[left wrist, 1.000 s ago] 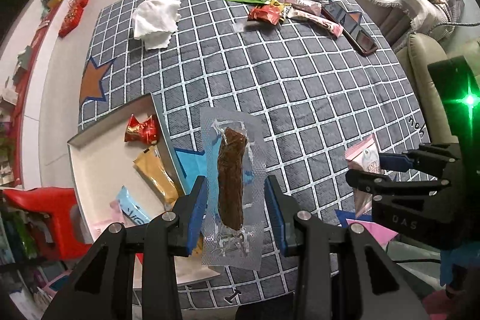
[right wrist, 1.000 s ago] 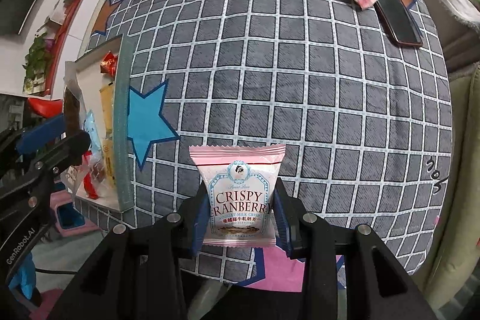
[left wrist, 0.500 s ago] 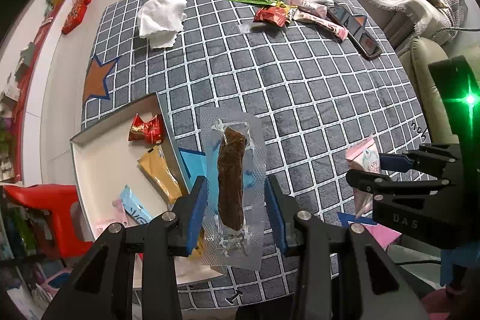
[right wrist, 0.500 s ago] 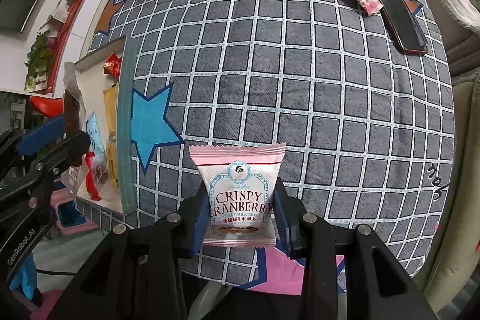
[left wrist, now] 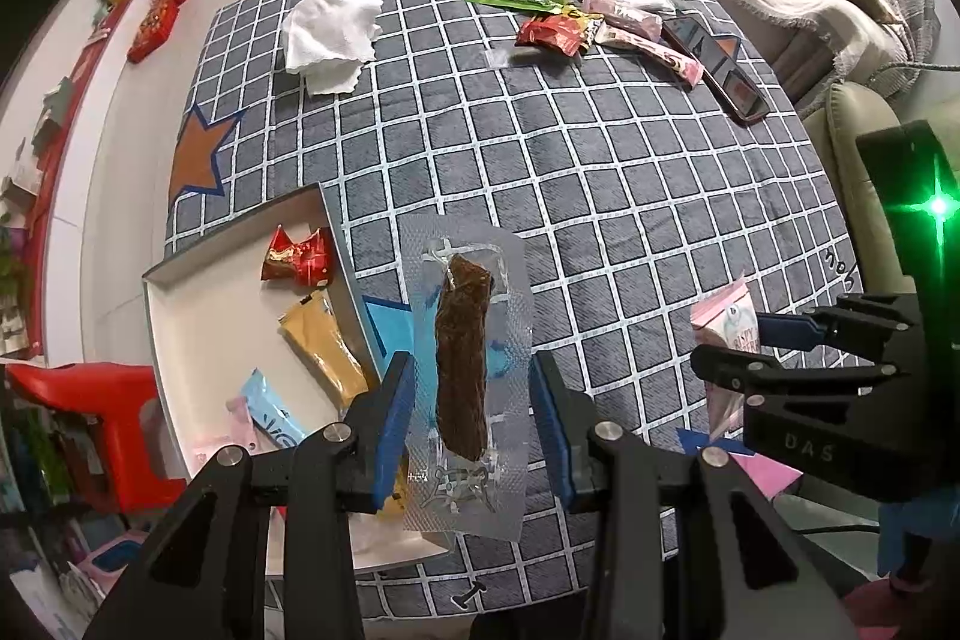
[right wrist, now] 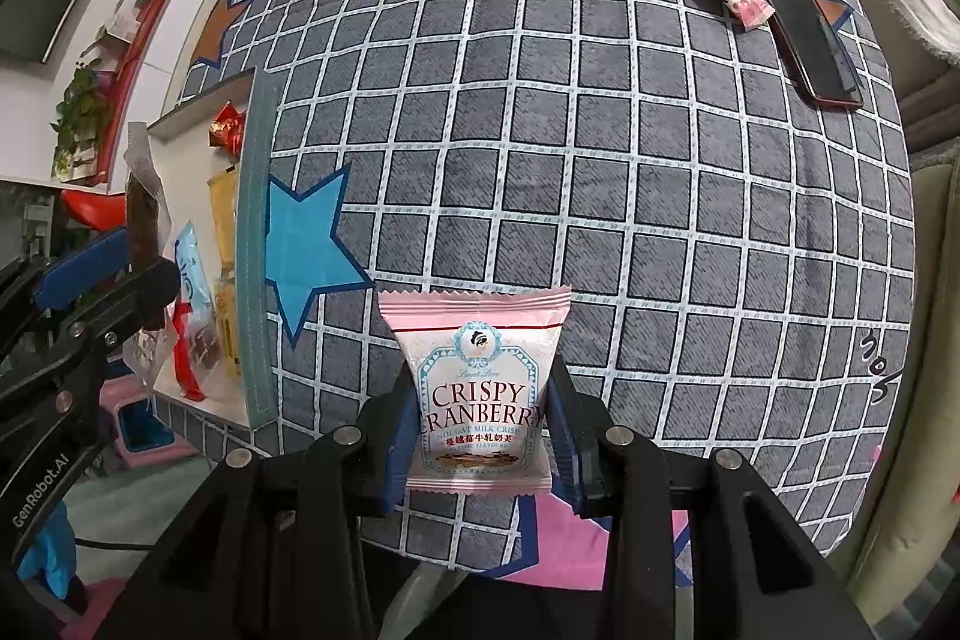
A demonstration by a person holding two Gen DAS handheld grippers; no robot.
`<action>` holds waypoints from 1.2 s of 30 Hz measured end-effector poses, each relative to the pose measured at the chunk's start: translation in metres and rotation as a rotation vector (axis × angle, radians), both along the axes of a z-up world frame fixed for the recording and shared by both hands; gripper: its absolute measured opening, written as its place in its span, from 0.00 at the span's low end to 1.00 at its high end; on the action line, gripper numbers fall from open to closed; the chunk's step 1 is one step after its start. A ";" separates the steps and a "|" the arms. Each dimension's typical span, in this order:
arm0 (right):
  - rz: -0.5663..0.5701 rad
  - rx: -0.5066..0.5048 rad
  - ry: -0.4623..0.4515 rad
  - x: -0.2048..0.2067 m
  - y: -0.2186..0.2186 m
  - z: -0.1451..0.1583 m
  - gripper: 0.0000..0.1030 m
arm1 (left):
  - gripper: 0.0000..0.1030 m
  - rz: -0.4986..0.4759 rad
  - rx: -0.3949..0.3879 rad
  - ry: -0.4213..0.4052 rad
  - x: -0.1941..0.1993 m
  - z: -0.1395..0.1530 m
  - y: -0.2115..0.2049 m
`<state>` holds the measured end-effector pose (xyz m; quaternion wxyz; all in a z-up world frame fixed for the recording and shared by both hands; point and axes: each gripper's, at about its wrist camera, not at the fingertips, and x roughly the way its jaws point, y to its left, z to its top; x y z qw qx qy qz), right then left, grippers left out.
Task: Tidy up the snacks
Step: 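Lift both held snacks and hold them above the table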
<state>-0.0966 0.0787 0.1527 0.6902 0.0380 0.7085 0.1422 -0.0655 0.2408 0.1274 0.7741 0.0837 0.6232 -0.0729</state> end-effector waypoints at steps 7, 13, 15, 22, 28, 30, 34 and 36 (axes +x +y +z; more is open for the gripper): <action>0.010 0.003 0.002 0.001 0.003 0.000 0.39 | 0.41 0.000 0.000 0.001 0.001 0.001 0.002; 0.008 0.003 0.003 0.001 0.003 0.000 0.39 | 0.41 -0.002 0.000 0.001 0.001 0.001 0.002; 0.008 0.003 0.003 0.001 0.003 0.000 0.39 | 0.41 -0.003 0.001 0.000 0.001 0.001 0.002; 0.006 0.003 0.002 0.002 0.002 -0.001 0.39 | 0.41 0.001 0.000 -0.003 0.001 0.002 0.005; 0.014 0.002 0.000 0.001 0.005 0.000 0.39 | 0.41 0.003 0.000 -0.003 0.001 0.003 0.007; 0.016 0.004 0.000 0.000 0.006 0.000 0.39 | 0.41 0.006 0.000 -0.003 0.001 0.003 0.009; 0.020 0.004 0.001 -0.001 0.007 -0.001 0.39 | 0.41 0.006 0.000 -0.003 0.001 0.003 0.009; 0.018 0.004 0.001 0.000 0.006 -0.001 0.39 | 0.41 0.009 0.000 -0.004 0.001 0.004 0.010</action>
